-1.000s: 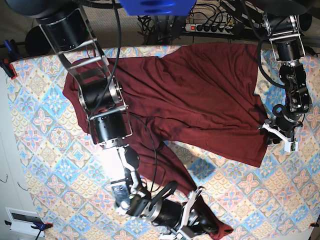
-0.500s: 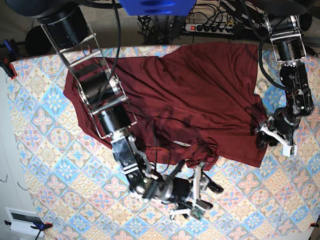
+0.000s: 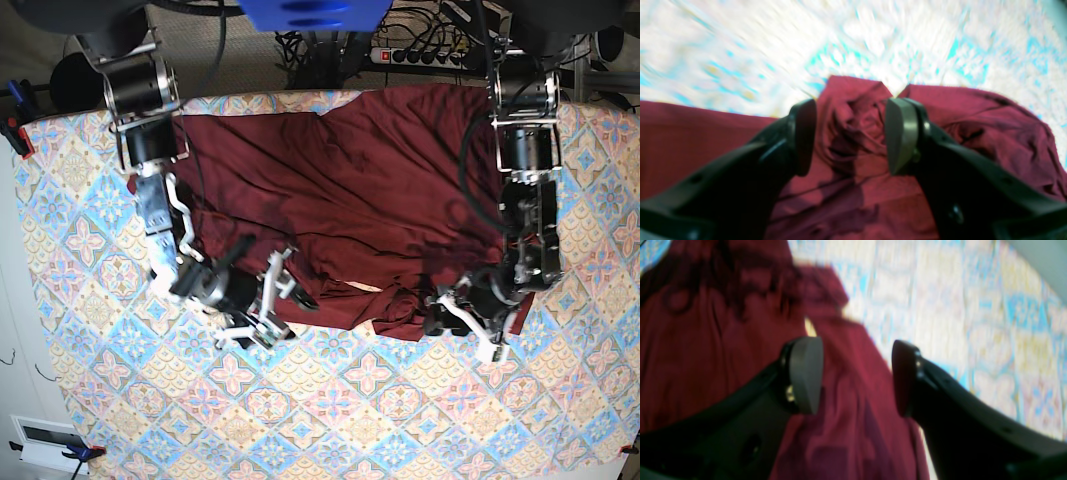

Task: Layout the t-shirt on the table in an organized manner, then fold the t-shirt properly
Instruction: 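Grasp the shirt's hem with both grippers and pull it outward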

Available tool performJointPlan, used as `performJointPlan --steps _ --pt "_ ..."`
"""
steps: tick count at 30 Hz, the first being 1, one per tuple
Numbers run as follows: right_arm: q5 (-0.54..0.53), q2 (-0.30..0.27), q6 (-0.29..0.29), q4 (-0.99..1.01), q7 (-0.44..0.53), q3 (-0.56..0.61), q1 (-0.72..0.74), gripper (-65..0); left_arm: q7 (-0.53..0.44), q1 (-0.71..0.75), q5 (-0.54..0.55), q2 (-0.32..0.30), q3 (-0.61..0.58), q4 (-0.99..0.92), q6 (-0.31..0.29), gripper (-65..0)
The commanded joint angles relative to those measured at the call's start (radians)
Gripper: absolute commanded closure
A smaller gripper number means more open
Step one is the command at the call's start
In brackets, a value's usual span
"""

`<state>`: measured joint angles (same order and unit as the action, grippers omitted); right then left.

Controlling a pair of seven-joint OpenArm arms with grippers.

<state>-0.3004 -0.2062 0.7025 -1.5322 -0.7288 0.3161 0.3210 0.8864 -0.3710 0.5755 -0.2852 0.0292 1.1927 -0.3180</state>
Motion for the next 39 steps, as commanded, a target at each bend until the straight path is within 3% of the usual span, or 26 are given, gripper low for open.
performJointPlan --steps 1,4,9,10,14,20,22,24,29,30,33,39 --pt "-0.023 -0.009 -0.004 -0.038 0.036 -0.022 0.02 -32.1 -0.029 -0.056 0.011 0.001 -0.015 -0.026 -0.002 -33.0" --pt "-0.024 -0.026 -0.004 -0.081 0.036 -0.067 -0.024 -32.1 -0.037 -0.105 0.013 0.019 -0.05 -0.138 0.0 -38.5" --pt "-0.026 -0.065 -0.004 -0.141 0.036 -0.085 -0.059 -32.1 -0.088 -0.138 0.013 0.034 -0.101 -0.224 -0.003 -59.9" --pt "-0.026 -0.071 -0.004 -0.147 0.036 -0.085 -0.064 -32.1 -0.103 -0.138 0.013 0.037 -0.12 -0.225 -0.003 -61.5" --pt "-0.026 -0.075 -0.004 -0.159 0.036 -0.085 -0.076 -32.1 -0.157 -0.147 0.013 0.045 -0.193 -0.299 0.0 -61.7" --pt "-0.026 -0.078 -0.004 -0.161 0.036 -0.087 -0.093 -32.1 -0.276 -0.196 0.013 0.077 -0.206 -0.505 0.001 -61.5" --pt "-0.026 -0.078 -0.004 -0.164 0.036 -0.11 -0.102 -32.1 -0.299 -0.197 0.011 0.077 -0.206 -0.514 0.001 -57.5" --pt "-0.026 -0.078 -0.004 -0.169 0.036 -0.131 -0.119 -32.1 -0.322 -0.197 -0.001 0.076 -0.205 -0.515 0.001 -47.5" --pt "-0.026 -0.078 -0.004 -0.172 0.036 -0.156 -0.135 -32.1 -0.385 -0.233 -0.088 0.076 -0.202 -0.518 0.01 -4.8" --pt "-0.026 -0.078 -0.004 -0.175 0.036 -0.156 -0.136 -32.1 -0.396 -0.234 -0.104 0.076 -0.2 -0.518 0.026 0.0" --pt "-0.026 -0.078 -0.004 -0.184 0.036 -0.156 -0.141 -32.1 -0.431 -0.263 -0.151 0.071 -0.2 -0.518 0.087 0.0" --pt "-0.026 -0.078 -0.004 -0.204 0.036 -0.2 -0.207 -32.1 -0.514 -0.343 -0.174 -0.018 -0.2 -0.518 0.138 0.0"
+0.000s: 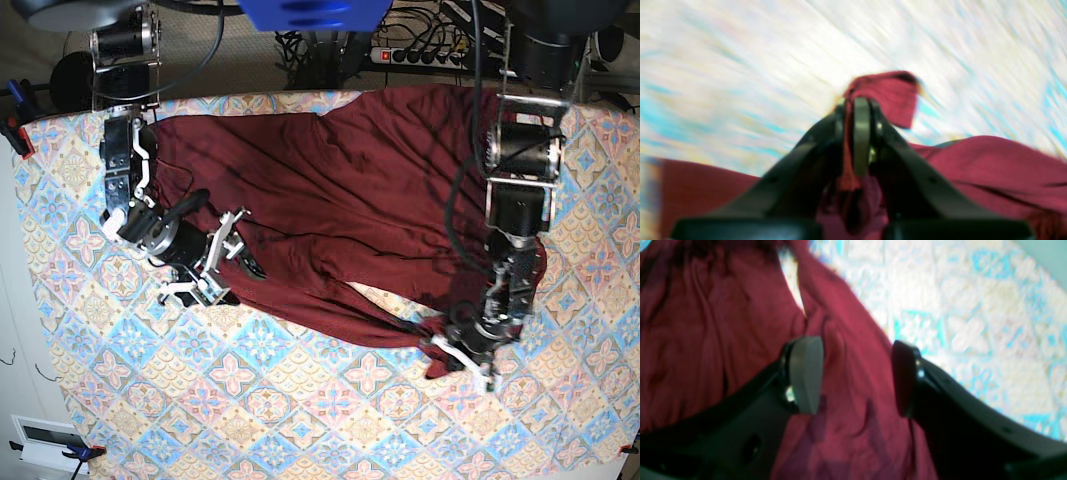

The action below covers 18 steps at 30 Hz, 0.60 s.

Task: Layout the t-shirt on the table in an organized manner, then fold the t-shirt properly
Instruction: 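Grasp the shirt's hem with both grippers and pull it outward, then stretch the shirt between both grippers, pulling its ends apart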

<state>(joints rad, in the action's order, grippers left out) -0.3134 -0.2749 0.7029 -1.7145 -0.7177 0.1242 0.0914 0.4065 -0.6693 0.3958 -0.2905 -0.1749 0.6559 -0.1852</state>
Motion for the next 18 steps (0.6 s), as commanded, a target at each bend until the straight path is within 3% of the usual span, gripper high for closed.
performJointPlan --steps 1,6,9,14,18 --pt "-0.013 -0.01 -0.005 -0.022 0.025 -0.018 0.015 -32.1 -0.048 -0.063 0.009 -0.034 0.005 0.018 0.019 0.0" --pt "-0.013 -0.01 -0.005 -0.022 0.025 -0.027 -0.011 -32.1 -0.136 -0.142 0.009 -0.131 0.005 -0.025 0.062 0.0" --pt "-0.013 -0.01 -0.005 -0.022 0.025 -0.024 -0.014 -32.1 -0.149 -0.2 0.005 -0.14 0.002 -0.104 0.06 0.0" --pt "-0.013 -0.008 -0.005 -0.019 0.025 -0.018 -0.012 -32.1 -0.143 -0.208 0.002 -0.117 -0.048 -0.12 0.056 -20.6" --pt "-0.01 -0.007 -0.005 0.02 0.025 -0.018 -0.009 -32.1 -0.143 -0.175 0.01 -0.105 -0.162 -0.12 0.059 -25.0"
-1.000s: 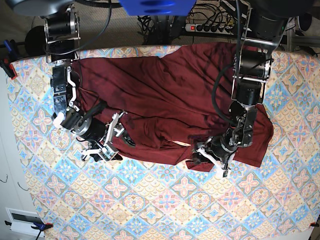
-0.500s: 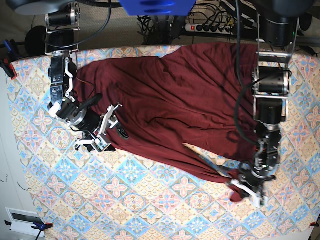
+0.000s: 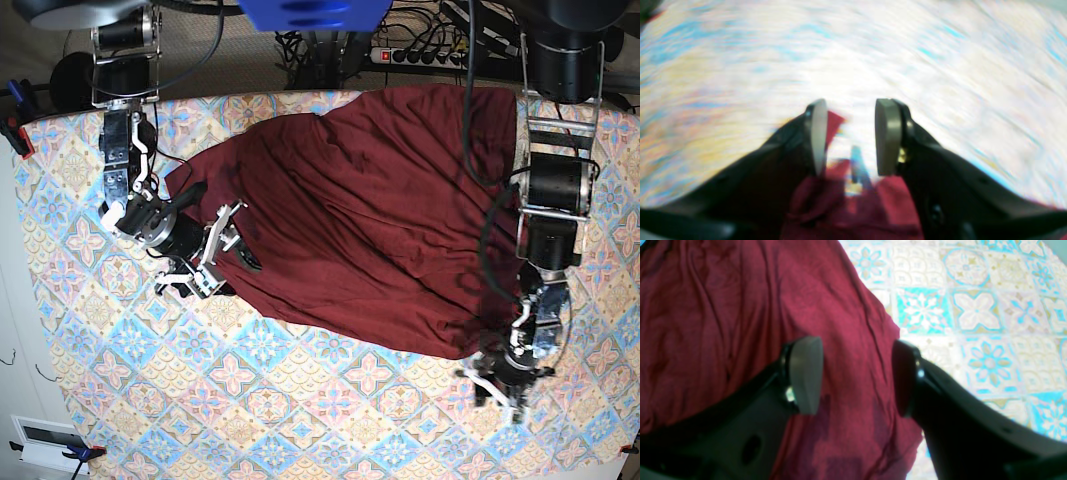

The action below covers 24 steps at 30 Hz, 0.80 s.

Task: Layout the t-shirt on the table in an organized manner, then fold the t-shirt properly
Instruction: 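Stretch the shirt between both grippers, pulling its ends apart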

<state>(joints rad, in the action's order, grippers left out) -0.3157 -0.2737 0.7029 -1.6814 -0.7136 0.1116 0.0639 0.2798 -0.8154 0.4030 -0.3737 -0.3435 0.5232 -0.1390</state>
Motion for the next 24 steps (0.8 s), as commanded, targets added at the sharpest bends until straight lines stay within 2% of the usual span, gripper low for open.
performJointPlan --steps 1,5,7,8,11,13,19,24 --pt "-0.006 -0.008 -0.005 0.007 0.021 -0.005 0.02 -32.1 -0.017 -0.026 0.004 -0.021 -0.009 0.013 0.012 -25.5" --pt "-0.006 -0.006 -0.005 0.114 0.021 -0.002 0.115 -32.1 0.0 0.004 0.066 -0.02 -0.01 0.015 0.012 -29.0" --pt "-0.004 -0.006 -0.005 0.206 0.022 0.023 0.178 -32.1 0.08 0.015 0.146 -0.028 -0.012 0.068 0.009 -31.1" --pt "-0.004 -0.006 -0.005 0.241 0.022 0.04 0.208 -32.1 0.124 0.049 0.185 -0.04 -0.012 0.119 0.009 -31.7" --pt "-0.004 -0.006 -0.005 0.366 0.027 0.096 0.314 -32.1 0.249 0.172 0.316 -0.13 0.005 0.367 0.011 -32.3" --pt "-0.004 -0.005 -0.005 0.468 0.035 0.142 0.394 -32.1 0.307 0.268 0.376 -0.141 0.054 0.513 0.014 -32.4" --pt "-0.004 -0.003 -0.005 0.726 0.148 0.3 0.531 -32.1 0.447 0.445 0.379 -0.137 0.309 0.61 0.014 -32.4" --pt "-0.004 -0.003 -0.005 0.907 0.24 0.411 0.589 -32.1 0.474 0.542 0.379 -0.138 0.444 0.611 0.014 -32.9"
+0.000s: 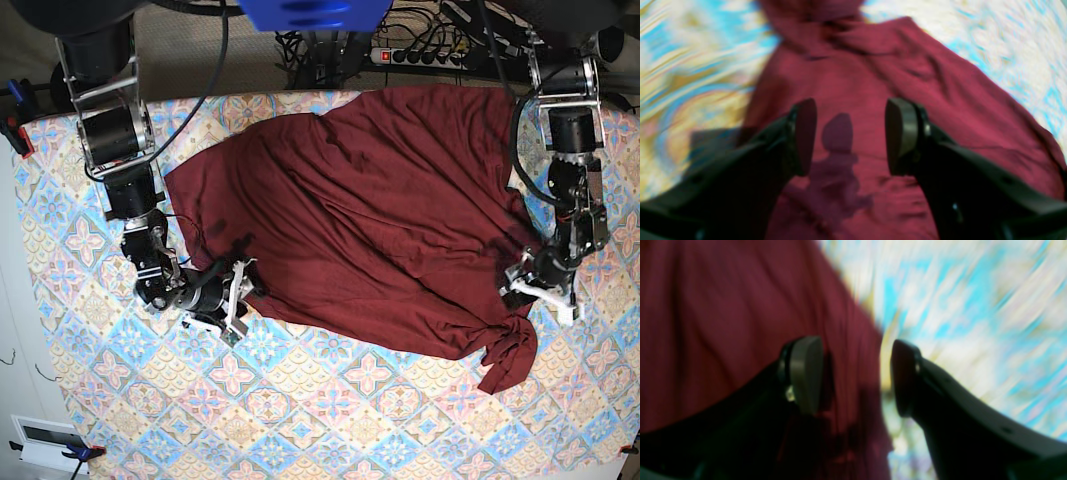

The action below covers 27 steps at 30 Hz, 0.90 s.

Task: Layout the t-shirt on the table in an organized manner, then fold the t-shirt properly
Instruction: 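Stretch the shirt between both grippers, pulling its ends apart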

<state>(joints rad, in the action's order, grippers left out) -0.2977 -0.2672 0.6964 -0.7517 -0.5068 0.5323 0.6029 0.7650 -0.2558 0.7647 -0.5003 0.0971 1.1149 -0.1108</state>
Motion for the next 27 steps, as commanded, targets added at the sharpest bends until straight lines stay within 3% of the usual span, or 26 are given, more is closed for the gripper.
performJointPlan --steps 1,5,8,14,16,22,27 --pt "-0.022 -0.01 0.002 0.004 0.05 0.009 0.056 -32.1 -0.011 -0.001 0.017 -0.013 0.025 0.02 -0.014 -35.0" --pt "-0.022 -0.008 0.002 0.091 0.116 0.047 0.062 -32.1 -0.011 0.039 0.016 -0.013 0.091 0.02 -0.014 -46.8" --pt "-0.021 -0.004 0.002 0.146 0.15 0.055 0.071 -32.1 -0.011 0.045 0.014 -0.013 0.092 0.015 -0.014 -46.9" --pt "-0.021 0.079 0.002 0.199 0.161 0.139 0.117 -31.5 -0.017 0.049 -0.052 0.009 0.088 0.009 -0.014 -46.4" --pt "-0.021 0.081 0.002 0.199 0.162 0.16 0.117 -27.6 -0.019 0.046 -0.086 0.036 0.094 -0.02 -0.014 -46.4" --pt "-0.022 0.075 0.002 0.202 0.214 0.159 0.121 -0.2 -0.034 -0.001 -0.147 0.068 0.095 -0.118 -0.017 -43.5" --pt "-0.022 0.049 0.002 0.324 0.277 0.064 0.163 -0.4 -0.055 -0.006 -0.147 0.071 0.094 -0.12 -0.017 -42.3"
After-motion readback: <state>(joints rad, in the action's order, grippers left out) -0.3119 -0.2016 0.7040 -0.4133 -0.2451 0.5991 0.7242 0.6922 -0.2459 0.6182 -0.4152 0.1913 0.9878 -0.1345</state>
